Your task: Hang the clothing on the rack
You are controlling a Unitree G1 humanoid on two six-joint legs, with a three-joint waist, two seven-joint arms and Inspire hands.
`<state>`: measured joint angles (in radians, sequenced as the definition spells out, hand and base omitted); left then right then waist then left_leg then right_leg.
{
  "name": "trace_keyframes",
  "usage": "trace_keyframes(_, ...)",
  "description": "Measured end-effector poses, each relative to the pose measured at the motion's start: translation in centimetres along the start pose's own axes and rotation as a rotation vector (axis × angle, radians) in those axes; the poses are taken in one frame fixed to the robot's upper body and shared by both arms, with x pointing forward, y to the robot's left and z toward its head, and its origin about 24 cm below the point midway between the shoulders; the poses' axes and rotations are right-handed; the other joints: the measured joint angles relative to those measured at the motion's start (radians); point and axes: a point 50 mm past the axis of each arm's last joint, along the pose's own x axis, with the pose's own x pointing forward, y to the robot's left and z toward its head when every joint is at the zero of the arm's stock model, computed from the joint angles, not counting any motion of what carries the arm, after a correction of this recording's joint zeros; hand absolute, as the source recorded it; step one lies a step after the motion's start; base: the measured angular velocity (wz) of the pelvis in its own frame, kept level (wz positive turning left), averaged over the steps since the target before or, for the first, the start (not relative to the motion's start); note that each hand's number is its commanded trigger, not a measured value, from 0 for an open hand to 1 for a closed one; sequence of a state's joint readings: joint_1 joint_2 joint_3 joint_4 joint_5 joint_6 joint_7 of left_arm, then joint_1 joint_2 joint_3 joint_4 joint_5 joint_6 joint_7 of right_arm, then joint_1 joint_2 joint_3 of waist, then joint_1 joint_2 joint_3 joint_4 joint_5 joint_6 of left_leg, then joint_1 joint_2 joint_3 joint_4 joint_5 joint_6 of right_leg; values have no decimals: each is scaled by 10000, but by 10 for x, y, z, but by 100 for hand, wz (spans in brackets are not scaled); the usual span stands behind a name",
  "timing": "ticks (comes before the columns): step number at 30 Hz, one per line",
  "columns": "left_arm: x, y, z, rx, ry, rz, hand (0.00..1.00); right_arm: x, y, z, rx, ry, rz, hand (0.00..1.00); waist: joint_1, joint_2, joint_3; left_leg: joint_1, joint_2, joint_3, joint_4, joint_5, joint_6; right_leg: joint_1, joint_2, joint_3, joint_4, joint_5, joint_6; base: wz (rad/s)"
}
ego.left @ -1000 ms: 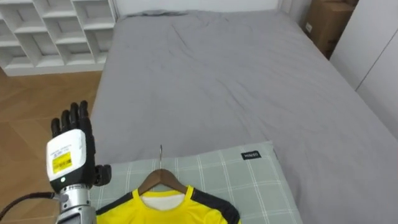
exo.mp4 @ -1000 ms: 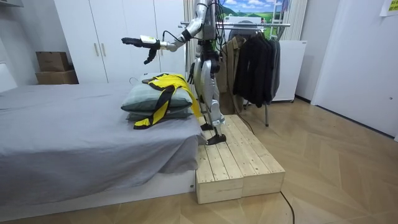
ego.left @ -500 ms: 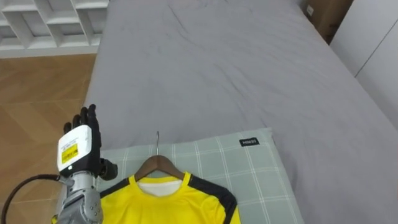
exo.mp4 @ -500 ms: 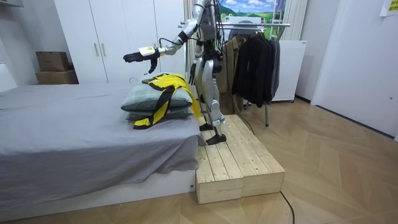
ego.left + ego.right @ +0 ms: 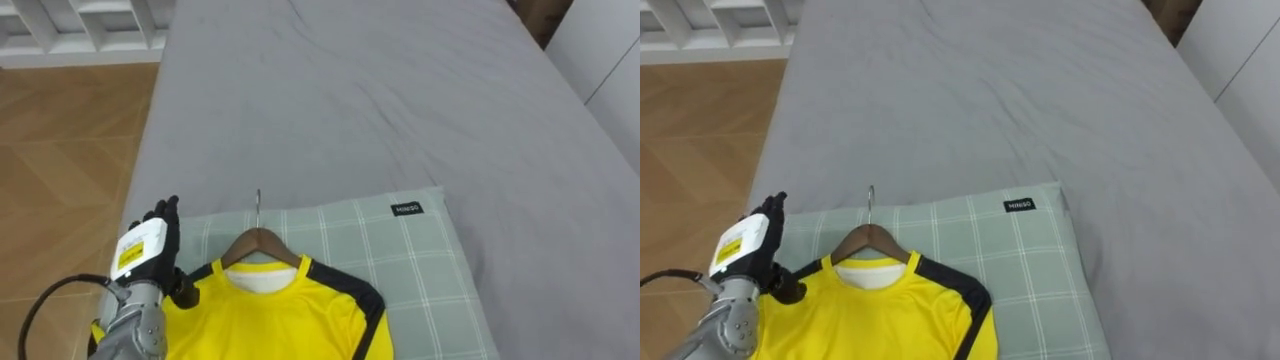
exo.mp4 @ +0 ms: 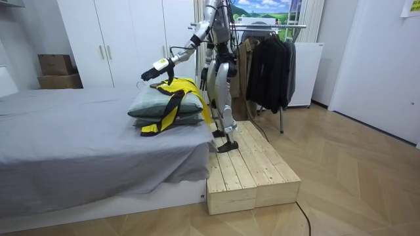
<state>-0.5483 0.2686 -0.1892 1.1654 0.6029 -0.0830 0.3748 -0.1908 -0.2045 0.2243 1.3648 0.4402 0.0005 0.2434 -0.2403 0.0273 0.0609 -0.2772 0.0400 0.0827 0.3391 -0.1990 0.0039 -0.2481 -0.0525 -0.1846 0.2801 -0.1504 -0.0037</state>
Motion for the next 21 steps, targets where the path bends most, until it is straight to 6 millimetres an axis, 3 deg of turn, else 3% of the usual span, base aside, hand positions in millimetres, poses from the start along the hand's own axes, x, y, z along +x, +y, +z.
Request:
trace_keyframes(5,-4,-16,-3,53,381,-1529,0,1,4,4,-14,-95,127,0,-59,9,50,-476,5,-15,240,16,21,-496,-42,-68,308,-22,-6,0)
trace_keyframes(10,-2,-14,-1,133,305,-1792,0,1,4,7,-110,-188,187,0,-103,57,92,-678,15,17,370,16,21,-718,-63,-87,475,-49,-32,0)
trace_keyframes(21,-1,-14,1,135,276,-2232,0,1,4,6,-108,-197,274,0,-89,52,97,-665,-8,45,395,17,23,-799,-108,-40,698,-151,-46,0)
